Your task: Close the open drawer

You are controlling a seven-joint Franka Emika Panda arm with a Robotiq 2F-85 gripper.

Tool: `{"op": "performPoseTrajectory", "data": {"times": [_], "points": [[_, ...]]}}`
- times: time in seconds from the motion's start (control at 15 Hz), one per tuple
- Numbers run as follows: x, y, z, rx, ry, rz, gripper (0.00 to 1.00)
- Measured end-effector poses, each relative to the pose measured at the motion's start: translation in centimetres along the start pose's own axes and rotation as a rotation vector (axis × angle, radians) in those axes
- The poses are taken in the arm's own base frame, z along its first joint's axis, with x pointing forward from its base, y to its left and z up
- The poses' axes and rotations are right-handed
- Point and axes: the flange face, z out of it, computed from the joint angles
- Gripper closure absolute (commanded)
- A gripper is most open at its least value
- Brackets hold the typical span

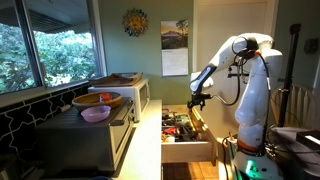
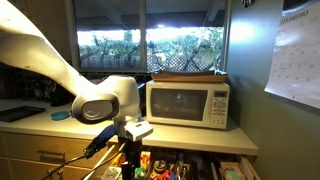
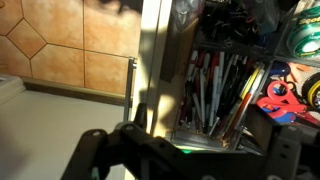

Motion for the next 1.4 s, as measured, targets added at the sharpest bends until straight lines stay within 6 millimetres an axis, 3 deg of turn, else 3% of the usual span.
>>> {"op": "performPoseTrajectory", "data": {"times": [0.4, 0.67, 0.73, 0.87, 1.4], "points": [[0.2, -0.1, -0.1, -0.004, 0.019, -0.011, 0.0], [2.4, 1.7, 0.0, -0.06, 0.092, 0.026, 0.04], [3.1, 2.7, 0.2, -0.081, 0.1, 0.04, 0.26], [4.3, 4.9, 1.0, -0.113, 0.098, 0.068, 0.3], [6.2, 9.7, 5.6, -0.192, 0.059, 0.13, 0.92]]}}
